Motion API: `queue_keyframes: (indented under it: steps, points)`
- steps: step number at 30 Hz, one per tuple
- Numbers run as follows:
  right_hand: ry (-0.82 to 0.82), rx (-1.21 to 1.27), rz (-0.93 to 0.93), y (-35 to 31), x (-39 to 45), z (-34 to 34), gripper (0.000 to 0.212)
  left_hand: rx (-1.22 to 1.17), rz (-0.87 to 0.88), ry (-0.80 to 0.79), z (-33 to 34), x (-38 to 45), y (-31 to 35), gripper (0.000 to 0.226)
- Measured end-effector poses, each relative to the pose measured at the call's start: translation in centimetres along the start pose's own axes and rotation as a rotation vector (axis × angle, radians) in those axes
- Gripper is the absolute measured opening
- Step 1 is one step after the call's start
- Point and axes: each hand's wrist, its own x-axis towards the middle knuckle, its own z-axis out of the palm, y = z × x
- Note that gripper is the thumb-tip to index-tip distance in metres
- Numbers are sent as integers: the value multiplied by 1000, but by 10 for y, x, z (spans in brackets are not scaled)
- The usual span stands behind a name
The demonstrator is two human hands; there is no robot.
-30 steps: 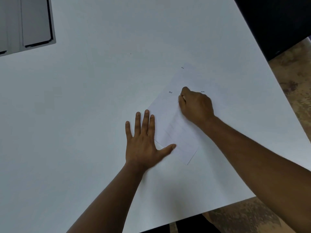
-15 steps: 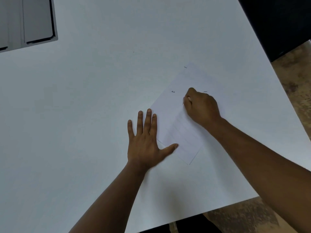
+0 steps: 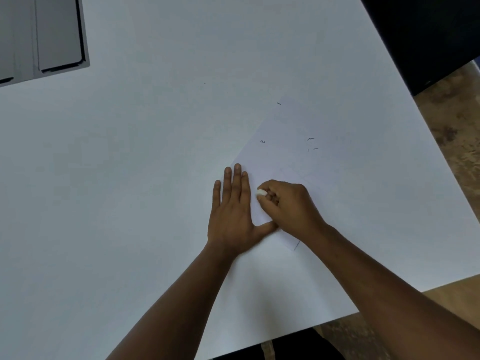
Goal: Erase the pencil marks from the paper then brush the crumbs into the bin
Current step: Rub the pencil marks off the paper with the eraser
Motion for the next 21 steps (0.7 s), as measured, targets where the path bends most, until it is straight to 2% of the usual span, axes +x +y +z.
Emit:
queue_keyframes:
  steps: [4,8,11,13,17,21]
  points:
    - [-27,-140,-115,0,6,9,14,35,-44,-1,6,3,3,114]
    - [-41,-305,-218,6,3,21,32,44,-25,12,6,1,2,114]
    - [87,-475,-170,16,25,1,14,54,-39,22,4,1,6,121]
    - [188,-553,-126,28,49,-22,21,56,-48,13,3,1,7,124]
    - [257,-428,53,44,67,-40,27,69,-62,-13,3,2,6,124]
    - [235,-320,-29,26,31,-26,28,70,-57,-6,3,2,6,124]
